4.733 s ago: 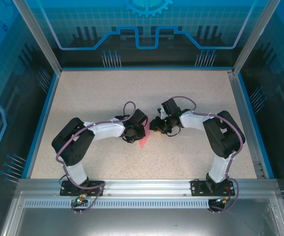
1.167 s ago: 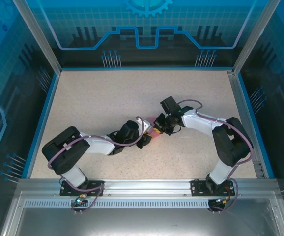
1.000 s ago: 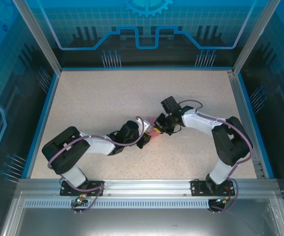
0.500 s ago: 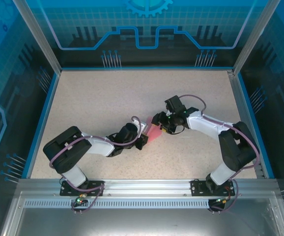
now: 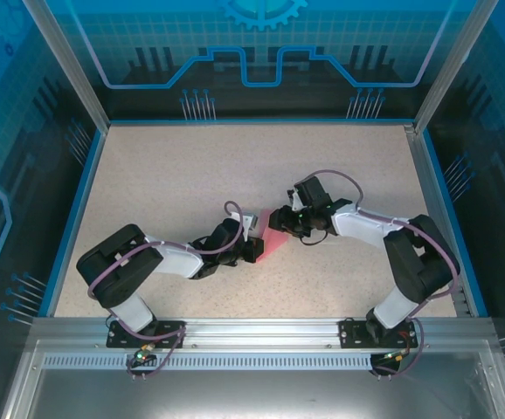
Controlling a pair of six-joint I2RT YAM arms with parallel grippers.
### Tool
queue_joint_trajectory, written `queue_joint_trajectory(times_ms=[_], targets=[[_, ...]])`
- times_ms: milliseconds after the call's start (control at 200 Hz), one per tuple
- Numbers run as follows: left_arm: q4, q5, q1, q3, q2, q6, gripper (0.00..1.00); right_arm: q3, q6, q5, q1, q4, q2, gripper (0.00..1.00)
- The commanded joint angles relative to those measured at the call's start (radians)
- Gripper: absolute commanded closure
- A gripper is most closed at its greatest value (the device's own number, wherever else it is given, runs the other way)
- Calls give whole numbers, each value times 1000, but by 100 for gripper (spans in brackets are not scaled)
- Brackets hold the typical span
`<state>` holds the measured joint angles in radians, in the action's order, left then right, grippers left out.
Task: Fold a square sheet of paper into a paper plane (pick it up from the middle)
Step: Fourth fold the wing at the center of the table.
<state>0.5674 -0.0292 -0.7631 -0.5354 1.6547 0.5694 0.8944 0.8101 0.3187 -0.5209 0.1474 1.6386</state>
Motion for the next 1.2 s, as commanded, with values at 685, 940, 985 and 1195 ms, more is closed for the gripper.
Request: queue_joint_trajectory(times_ms=[685,940,985,1195], targets=[[-24,-28,13,9,5,192,91,41,-51,46,10,-9,161,52],[-49,-31,20,3,15,203,93,-9,-52,59,11,-97,67,52],[-53,-35,24,0,19,206,93,-9,-54,70,13,-101,65,51],[-59,-50,40,-3,36,257,93,-7,-52,89,13,-106,108,50]])
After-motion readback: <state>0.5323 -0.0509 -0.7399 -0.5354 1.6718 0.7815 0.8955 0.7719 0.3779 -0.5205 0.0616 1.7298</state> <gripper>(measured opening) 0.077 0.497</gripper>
